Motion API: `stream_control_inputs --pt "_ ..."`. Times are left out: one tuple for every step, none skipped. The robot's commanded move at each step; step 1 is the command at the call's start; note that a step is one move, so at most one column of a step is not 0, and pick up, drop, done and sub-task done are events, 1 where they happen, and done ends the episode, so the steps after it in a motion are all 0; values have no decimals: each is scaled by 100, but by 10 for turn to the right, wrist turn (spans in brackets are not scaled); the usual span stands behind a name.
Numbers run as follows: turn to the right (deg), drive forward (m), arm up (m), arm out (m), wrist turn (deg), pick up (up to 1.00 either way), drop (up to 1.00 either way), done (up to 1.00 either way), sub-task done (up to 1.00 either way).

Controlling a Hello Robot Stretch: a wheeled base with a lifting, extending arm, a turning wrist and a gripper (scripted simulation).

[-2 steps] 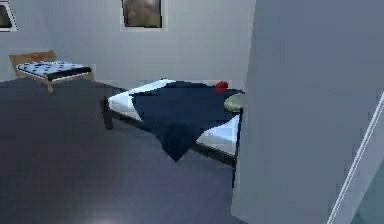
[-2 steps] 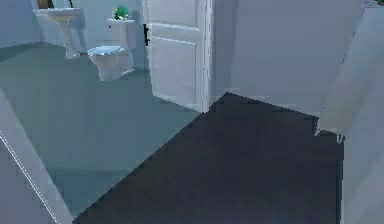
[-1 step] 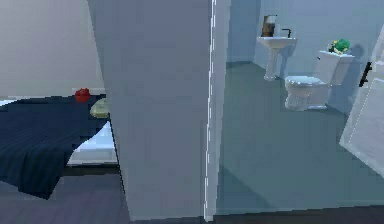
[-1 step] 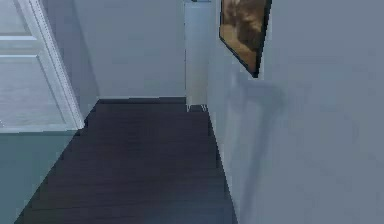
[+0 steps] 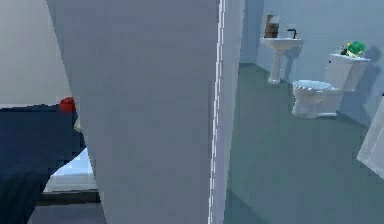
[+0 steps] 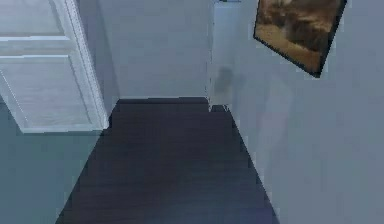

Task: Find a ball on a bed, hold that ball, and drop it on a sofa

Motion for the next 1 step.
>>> stream_control_inputs --pt "-450 0 0 0 0 0 0 0 0"
